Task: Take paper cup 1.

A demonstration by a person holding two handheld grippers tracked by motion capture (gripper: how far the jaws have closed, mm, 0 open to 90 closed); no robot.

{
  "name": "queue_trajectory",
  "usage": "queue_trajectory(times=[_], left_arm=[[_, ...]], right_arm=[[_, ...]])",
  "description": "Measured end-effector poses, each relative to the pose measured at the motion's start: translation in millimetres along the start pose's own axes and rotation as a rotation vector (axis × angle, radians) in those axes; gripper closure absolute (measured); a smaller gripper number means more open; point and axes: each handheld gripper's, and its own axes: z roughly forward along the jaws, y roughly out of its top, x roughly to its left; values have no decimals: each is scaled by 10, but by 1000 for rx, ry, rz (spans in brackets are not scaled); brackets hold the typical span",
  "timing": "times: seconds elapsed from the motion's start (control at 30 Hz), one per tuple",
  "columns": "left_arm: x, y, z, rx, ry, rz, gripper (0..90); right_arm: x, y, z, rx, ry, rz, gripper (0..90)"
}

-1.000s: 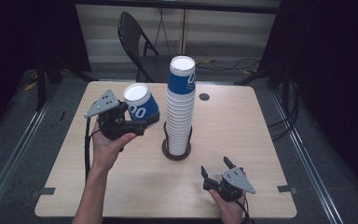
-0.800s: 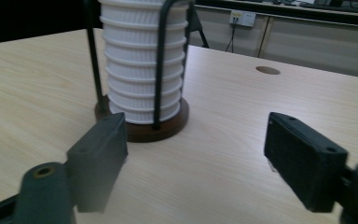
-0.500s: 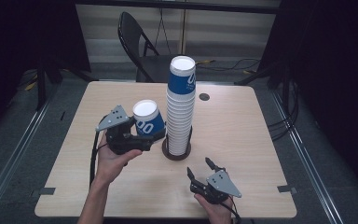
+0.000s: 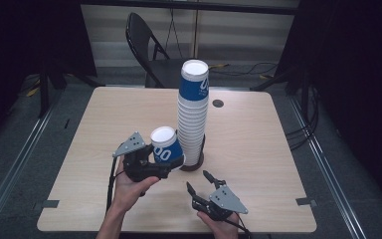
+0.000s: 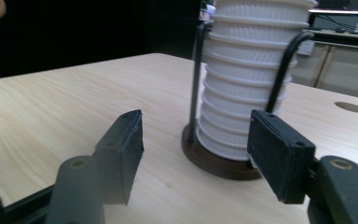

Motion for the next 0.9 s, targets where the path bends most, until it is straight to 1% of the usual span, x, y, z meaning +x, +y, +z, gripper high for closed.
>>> queue_trajectory(times=[0.03, 0.07, 0.1, 0.13, 0.17, 0.23, 0.27, 0.3, 0.33, 0.43, 0.47, 0.5, 0.53, 0.57, 0.6, 0.63, 0.67, 0.7, 0.73, 0.77, 0.8, 0.83, 0.87, 0.9], left_arm=[[0, 0, 0, 0, 0, 0, 199], [16, -58, 12, -4, -13, -36, 200], [16, -58, 12, -4, -13, -36, 199], [22, -91, 20, 3, -15, -50, 199], [31, -108, 23, 10, -16, -55, 199], [48, -158, 44, 10, -28, -97, 199], [56, -177, 53, 14, -34, -114, 200], [70, -199, 66, 18, -41, -120, 200], [70, -218, 77, 28, -40, -139, 199], [75, -282, 123, 52, -52, -165, 199], [76, -333, 150, 58, -67, -190, 199], [76, -333, 150, 58, -67, -190, 199], [86, -367, 165, 62, -93, -204, 200], [84, -390, 171, 65, -103, -222, 200], [84, -413, 179, 72, -105, -230, 199], [85, -433, 184, 76, -108, -240, 199], [84, -447, 187, 73, -114, -255, 200], [90, -478, 183, 69, -139, -294, 200], [91, -487, 186, 68, -141, -317, 200], [91, -487, 186, 68, -141, -317, 200], [96, -500, 191, 80, -134, -324, 200], [96, -500, 191, 80, -134, -324, 200], [96, -509, 191, 83, -150, -344, 200], [96, -509, 191, 83, -150, -344, 200]], right_arm=[[0, 0, 0, 0, 0, 0, 363], [15, 0, 7, -11, 5, 7, 373], [15, 0, 7, -11, 5, 7, 373], [22, -1, 11, -27, 22, 22, 415], [22, -1, 11, -27, 22, 22, 415], [39, 2, 9, -41, 30, 14, 420], [49, 4, 8, -50, 28, 21, 420], [54, 4, 7, -59, 34, 21, 423], [59, 5, 5, -61, 34, 22, 428], [62, 8, -3, -74, 29, 21, 436], [63, 11, -10, -83, 29, 22, 442], [63, 11, -10, -83, 29, 22, 442], [70, 13, -16, -101, 34, 24, 442], [70, 13, -16, -101, 34, 24, 442], [83, 18, -28, -130, 36, 26, 443], [83, 18, -28, -130, 36, 26, 443], [92, 30, -30, -145, 39, 25, 449], [99, 37, -32, -155, 38, 21, 456], [106, 46, -37, -162, 41, 18, 463], [106, 46, -37, -162, 41, 18, 463], [118, 61, -42, -179, 42, 16, 477], [118, 61, -42, -179, 42, 16, 477], [129, 68, -44, -189, 52, 15, 494], [129, 68, -44, -189, 52, 15, 494]])
